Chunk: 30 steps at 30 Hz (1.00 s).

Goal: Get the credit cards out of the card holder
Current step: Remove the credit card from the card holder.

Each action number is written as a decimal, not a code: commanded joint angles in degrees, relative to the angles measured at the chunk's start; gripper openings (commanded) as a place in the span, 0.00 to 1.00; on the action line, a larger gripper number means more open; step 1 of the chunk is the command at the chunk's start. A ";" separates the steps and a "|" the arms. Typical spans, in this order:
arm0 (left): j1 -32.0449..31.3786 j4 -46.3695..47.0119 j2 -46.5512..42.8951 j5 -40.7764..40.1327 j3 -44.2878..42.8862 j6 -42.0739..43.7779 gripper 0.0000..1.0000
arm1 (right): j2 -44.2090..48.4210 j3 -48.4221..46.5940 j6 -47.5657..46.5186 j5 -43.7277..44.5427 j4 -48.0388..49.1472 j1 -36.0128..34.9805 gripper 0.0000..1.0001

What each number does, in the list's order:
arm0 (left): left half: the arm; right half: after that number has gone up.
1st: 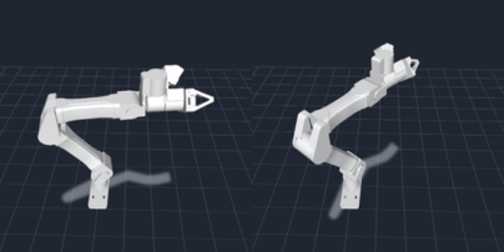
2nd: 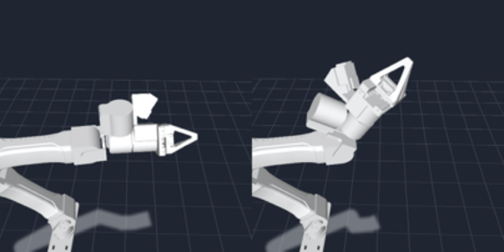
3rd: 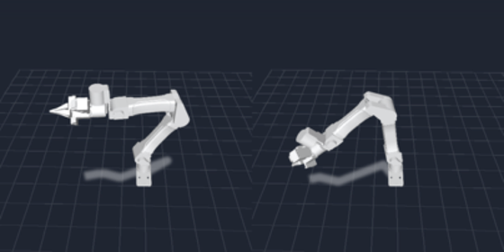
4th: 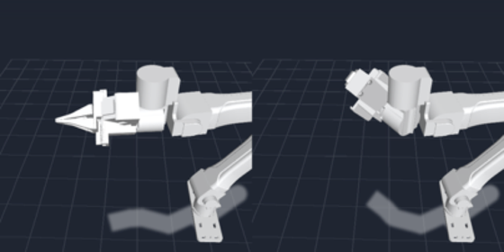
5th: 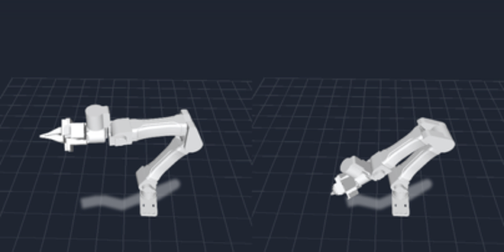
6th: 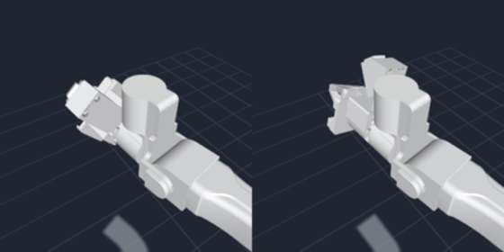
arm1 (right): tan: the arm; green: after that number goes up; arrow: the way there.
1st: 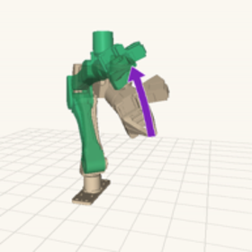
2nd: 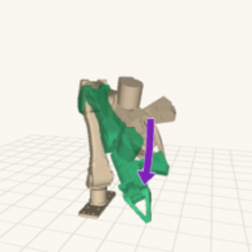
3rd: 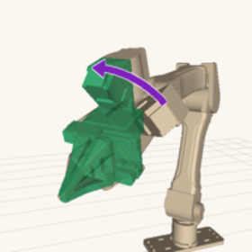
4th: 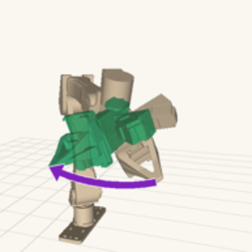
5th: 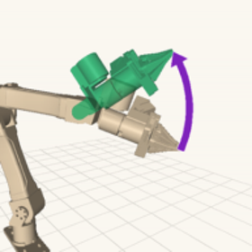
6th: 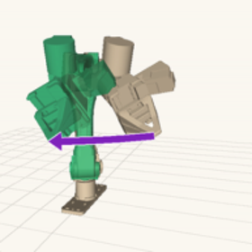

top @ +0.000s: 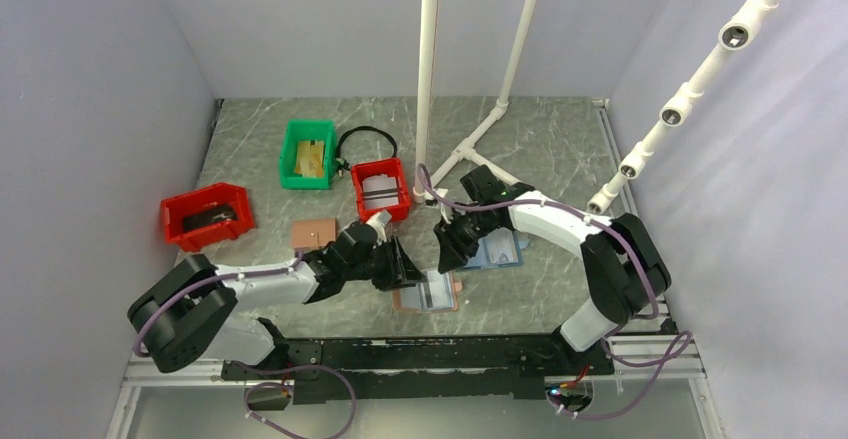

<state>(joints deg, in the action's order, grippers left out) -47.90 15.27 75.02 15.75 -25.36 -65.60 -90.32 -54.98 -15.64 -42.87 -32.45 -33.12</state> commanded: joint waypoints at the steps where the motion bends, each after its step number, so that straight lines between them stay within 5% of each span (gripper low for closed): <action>1: -0.18 -0.56 2.65 -0.92 -0.79 1.09 0.39 | -3.81 -0.37 0.48 -4.57 0.29 -1.13 0.34; 8: -0.22 -1.48 4.76 -2.66 0.71 0.30 0.30 | -10.60 -0.83 2.63 2.59 0.81 -3.22 0.17; 13: -0.21 5.80 9.08 -0.56 2.20 -0.75 0.34 | -12.12 -0.86 2.92 4.46 0.89 -3.50 0.18; 22: 0.34 4.93 9.22 -2.91 3.57 -1.58 0.44 | -12.05 -1.36 3.33 8.32 0.69 -4.32 0.23; 30: 0.61 13.78 13.70 0.65 3.92 -4.40 0.41 | -14.95 -1.77 3.81 8.59 -0.12 -5.12 0.22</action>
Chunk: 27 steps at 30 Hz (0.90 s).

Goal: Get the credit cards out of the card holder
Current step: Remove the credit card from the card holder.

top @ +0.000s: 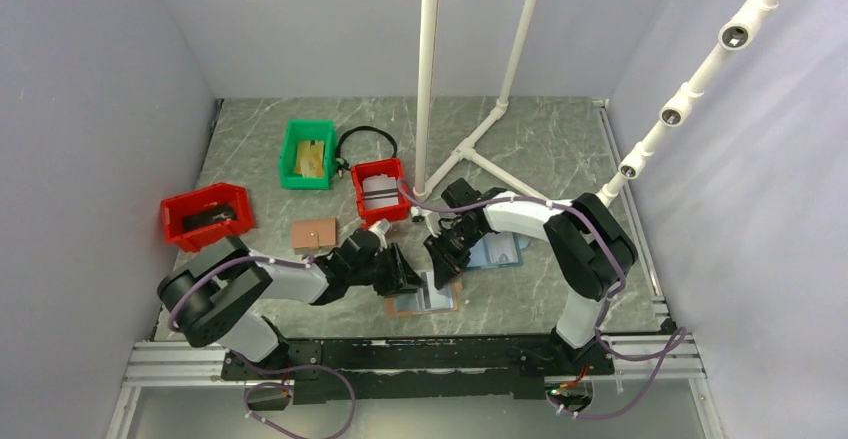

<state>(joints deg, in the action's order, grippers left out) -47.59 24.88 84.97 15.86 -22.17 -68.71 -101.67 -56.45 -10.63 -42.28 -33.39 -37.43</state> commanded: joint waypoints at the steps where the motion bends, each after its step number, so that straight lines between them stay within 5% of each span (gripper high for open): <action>1: 0.35 6.00 4.83 0.77 0.93 -1.82 0.40 | -3.84 -0.25 -0.95 7.85 0.78 -1.07 0.21; 7: 0.34 11.15 8.48 1.34 2.34 -3.32 0.27 | -4.54 -0.37 -0.76 4.99 0.33 -1.40 0.20; 12: 0.31 6.06 7.55 0.09 1.19 -1.50 0.00 | -3.51 -1.43 -1.85 4.92 -0.89 -1.18 0.21; 27: 0.34 0.18 -0.50 -3.64 4.53 -1.10 0.00 | 1.07 -1.73 -5.81 1.52 -4.12 3.99 0.27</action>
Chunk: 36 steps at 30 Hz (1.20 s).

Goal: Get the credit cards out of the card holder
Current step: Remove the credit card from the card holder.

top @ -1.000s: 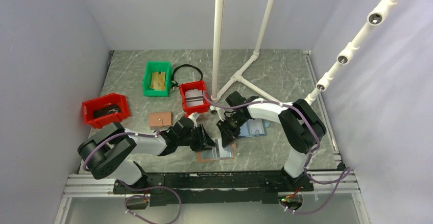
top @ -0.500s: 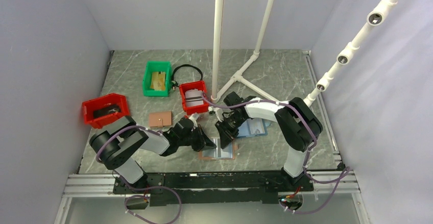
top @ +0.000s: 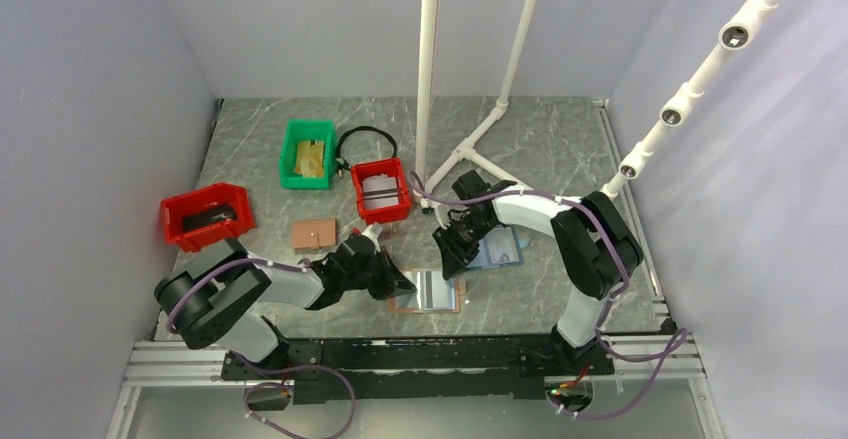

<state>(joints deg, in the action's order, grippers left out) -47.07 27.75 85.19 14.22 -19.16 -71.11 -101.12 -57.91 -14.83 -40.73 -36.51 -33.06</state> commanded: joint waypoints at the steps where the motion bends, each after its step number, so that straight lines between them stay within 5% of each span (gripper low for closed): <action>1: -0.19 -1.88 -0.72 -1.74 1.64 1.31 0.00 | 0.00 -0.27 -1.54 -0.19 -1.07 -0.42 0.27; 17: -0.58 3.49 4.51 3.10 -1.39 2.26 0.14 | -4.88 -0.80 0.52 -0.52 -0.28 -2.80 0.24; 23: -1.72 7.92 8.48 4.66 -2.09 1.41 0.12 | -5.14 -0.36 1.44 -3.54 0.90 -3.06 0.08; 29: -2.23 5.22 8.98 4.95 -3.94 2.14 0.20 | -5.54 -0.68 1.17 -5.40 0.37 -2.98 0.04; 36: -2.19 -7.13 0.61 -2.55 -2.76 2.56 0.17 | -3.88 -1.06 -0.06 -8.29 -0.91 -0.85 0.07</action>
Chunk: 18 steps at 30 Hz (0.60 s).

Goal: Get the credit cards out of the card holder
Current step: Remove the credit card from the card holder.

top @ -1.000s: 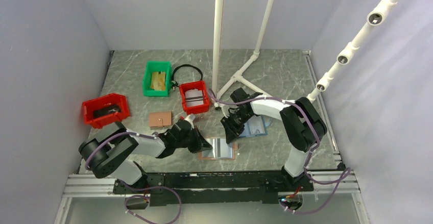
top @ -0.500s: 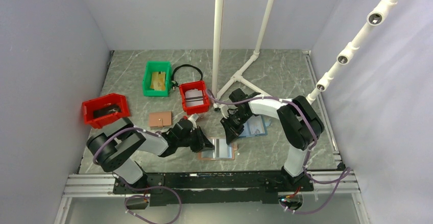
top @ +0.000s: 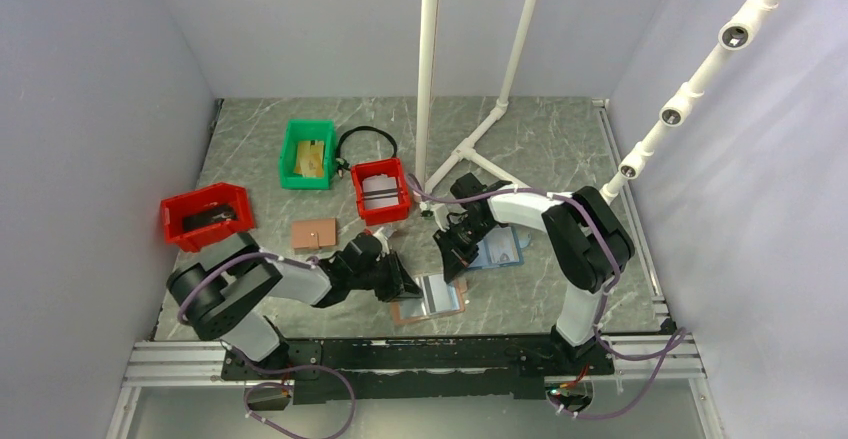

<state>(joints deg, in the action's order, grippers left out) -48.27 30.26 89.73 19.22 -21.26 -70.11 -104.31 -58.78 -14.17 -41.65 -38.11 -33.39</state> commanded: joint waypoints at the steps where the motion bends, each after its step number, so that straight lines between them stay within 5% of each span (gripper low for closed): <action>1: -0.99 -10.86 -5.25 -7.99 -0.63 1.74 0.18 | -0.70 -0.19 -0.95 -7.99 0.46 -0.22 0.08; 18: -0.96 -2.06 -2.86 -4.03 -0.07 -0.57 0.31 | -2.64 0.47 1.37 -3.53 1.93 -0.84 0.13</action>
<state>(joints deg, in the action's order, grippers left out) -49.10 26.02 85.47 15.25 -21.26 -70.22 -106.08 -58.76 -13.82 -48.53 -37.95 -33.69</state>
